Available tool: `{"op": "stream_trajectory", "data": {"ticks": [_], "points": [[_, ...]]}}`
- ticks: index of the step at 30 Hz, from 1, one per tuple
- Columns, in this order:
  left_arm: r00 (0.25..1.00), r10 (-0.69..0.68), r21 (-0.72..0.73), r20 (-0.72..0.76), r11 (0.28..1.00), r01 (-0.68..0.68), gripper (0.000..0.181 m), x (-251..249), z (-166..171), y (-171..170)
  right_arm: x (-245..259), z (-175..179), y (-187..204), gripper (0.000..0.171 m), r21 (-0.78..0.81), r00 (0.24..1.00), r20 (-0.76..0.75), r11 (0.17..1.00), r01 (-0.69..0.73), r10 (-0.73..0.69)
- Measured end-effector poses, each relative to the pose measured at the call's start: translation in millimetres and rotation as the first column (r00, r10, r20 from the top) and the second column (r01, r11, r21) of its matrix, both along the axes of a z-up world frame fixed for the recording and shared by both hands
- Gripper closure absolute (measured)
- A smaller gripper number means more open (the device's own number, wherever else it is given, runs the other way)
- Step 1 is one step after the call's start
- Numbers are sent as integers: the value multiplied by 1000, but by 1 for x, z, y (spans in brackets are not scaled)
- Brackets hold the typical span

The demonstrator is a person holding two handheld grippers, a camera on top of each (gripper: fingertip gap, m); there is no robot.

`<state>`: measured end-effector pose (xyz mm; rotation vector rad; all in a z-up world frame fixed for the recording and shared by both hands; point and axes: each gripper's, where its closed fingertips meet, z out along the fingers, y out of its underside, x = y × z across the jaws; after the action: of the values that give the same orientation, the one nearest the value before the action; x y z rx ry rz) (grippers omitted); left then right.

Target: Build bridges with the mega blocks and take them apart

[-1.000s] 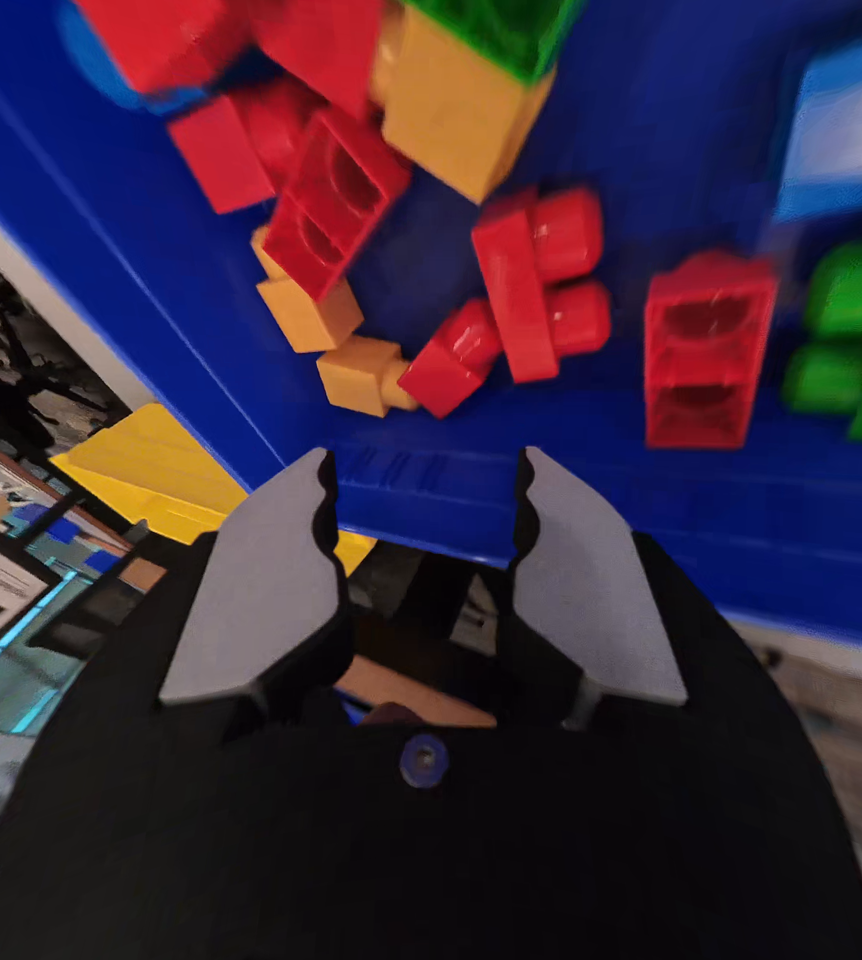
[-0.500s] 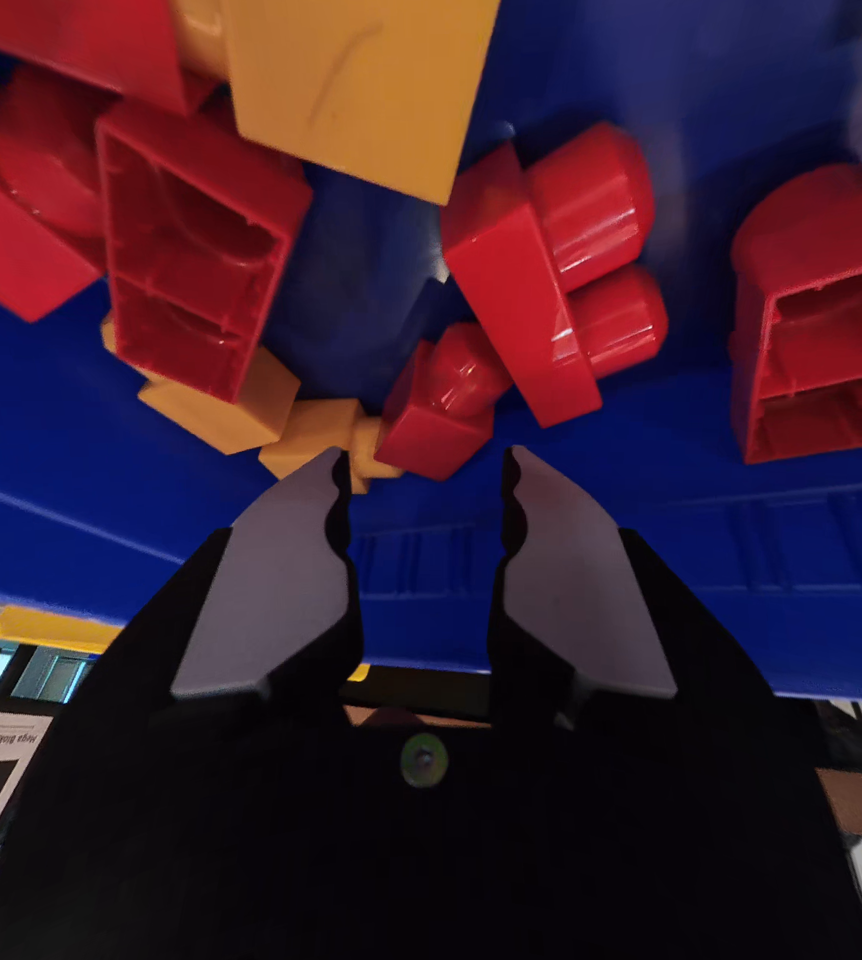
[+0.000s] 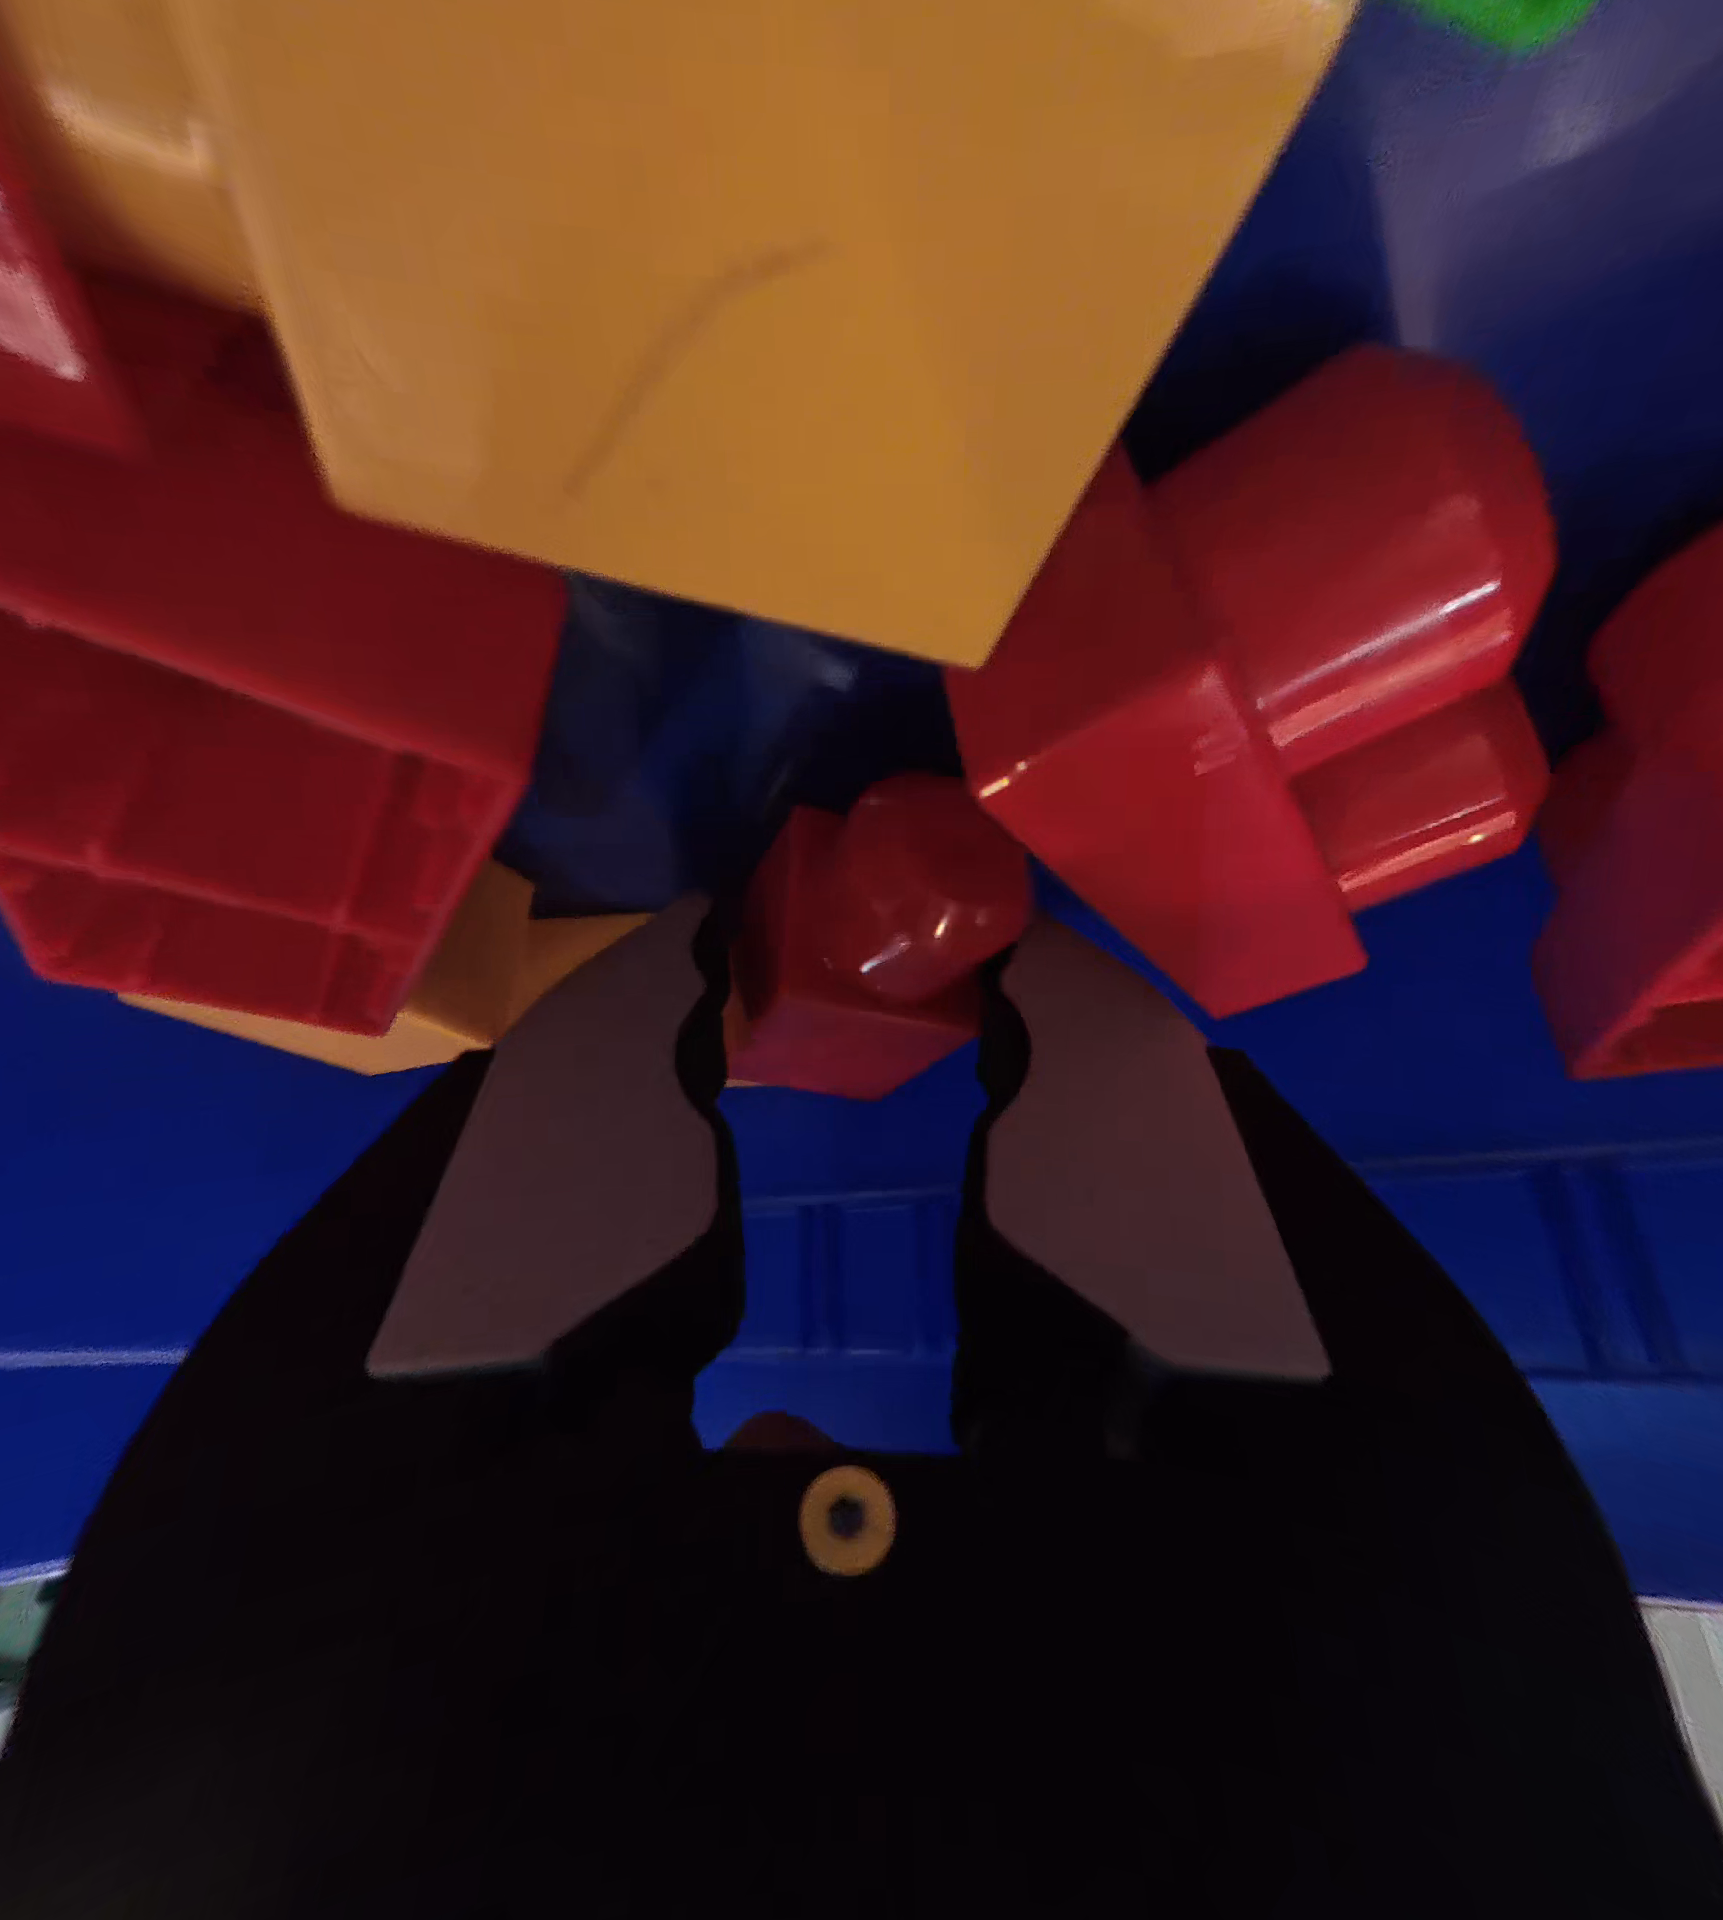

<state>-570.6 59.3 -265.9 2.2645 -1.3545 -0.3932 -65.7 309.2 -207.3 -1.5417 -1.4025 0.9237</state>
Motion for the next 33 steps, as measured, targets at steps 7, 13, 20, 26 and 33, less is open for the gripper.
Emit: {"op": "stream_trajectory", "data": {"ticks": [7,13,20,26,33], "points": [[1000,-7,27,-6,1000,7,138,3,3,1,1,4,0,111,8,1000,-4,1000,1,0],[998,48,211,35,976,-54,138,16,33,23,1,11,-4,112,14,1000,-13,1000,-5,5],[984,96,546,150,821,-164,139,72,98,46,-2,18,-14,111,29,999,-21,999,-30,30],[941,122,730,317,602,-324,139,159,137,42,-3,22,-25,112,36,998,-31,998,-58,59],[797,19,750,604,323,-577,140,269,140,44,-3,24,-34,112,44,997,-30,996,-76,78]]}}
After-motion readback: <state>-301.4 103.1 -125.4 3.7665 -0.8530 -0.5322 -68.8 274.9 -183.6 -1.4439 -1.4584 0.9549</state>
